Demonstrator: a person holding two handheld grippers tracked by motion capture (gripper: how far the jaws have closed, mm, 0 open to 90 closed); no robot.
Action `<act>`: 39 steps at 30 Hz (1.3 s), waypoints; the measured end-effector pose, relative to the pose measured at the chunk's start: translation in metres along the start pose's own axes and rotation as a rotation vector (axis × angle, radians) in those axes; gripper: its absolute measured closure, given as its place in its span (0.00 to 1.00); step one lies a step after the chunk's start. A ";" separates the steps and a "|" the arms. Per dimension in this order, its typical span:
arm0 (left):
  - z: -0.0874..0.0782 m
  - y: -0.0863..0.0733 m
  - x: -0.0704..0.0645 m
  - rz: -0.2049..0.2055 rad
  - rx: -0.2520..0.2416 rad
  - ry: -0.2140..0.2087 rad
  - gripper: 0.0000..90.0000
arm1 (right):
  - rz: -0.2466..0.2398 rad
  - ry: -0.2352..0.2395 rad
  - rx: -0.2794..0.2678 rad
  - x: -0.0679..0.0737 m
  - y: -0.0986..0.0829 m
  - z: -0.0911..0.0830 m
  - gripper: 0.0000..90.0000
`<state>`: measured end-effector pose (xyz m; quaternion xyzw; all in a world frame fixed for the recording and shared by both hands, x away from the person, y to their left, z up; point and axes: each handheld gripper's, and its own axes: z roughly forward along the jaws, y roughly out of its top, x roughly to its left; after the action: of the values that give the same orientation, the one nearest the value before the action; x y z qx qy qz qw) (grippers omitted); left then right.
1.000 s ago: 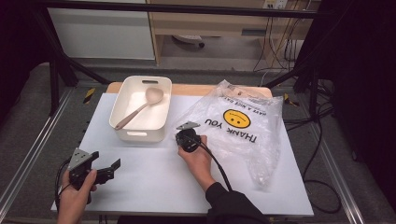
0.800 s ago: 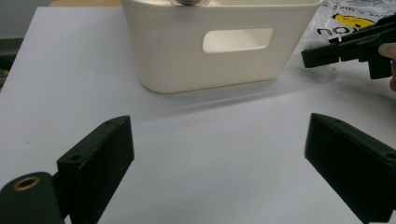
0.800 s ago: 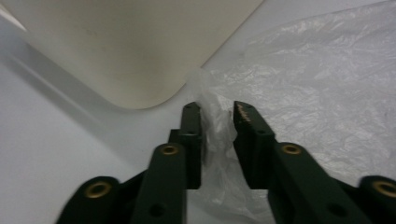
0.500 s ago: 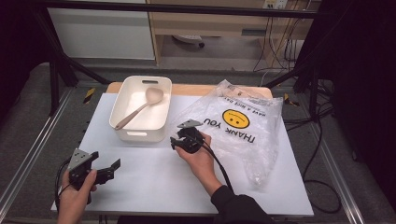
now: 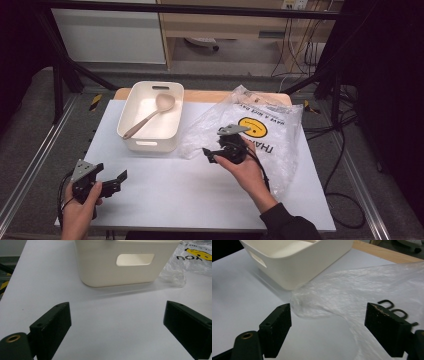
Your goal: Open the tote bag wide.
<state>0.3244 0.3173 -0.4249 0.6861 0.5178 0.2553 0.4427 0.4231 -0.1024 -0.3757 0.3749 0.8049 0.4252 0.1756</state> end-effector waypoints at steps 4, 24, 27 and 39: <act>0.000 0.000 0.000 0.000 0.003 0.000 0.08 | -0.008 -0.012 -0.022 -0.019 -0.007 -0.017 0.21; 0.001 0.000 -0.002 0.013 0.010 -0.006 0.08 | 0.066 -0.070 0.048 -0.092 -0.047 -0.013 0.14; 0.001 0.000 -0.002 0.012 0.009 -0.004 0.08 | 0.065 -0.078 0.053 -0.096 -0.049 -0.002 0.15; 0.002 0.000 -0.003 0.010 0.011 -0.013 0.08 | 0.091 -0.075 0.125 -0.105 -0.061 0.016 0.13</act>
<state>0.3251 0.3142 -0.4257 0.6927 0.5131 0.2501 0.4408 0.4740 -0.1943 -0.4381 0.4369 0.8048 0.3673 0.1627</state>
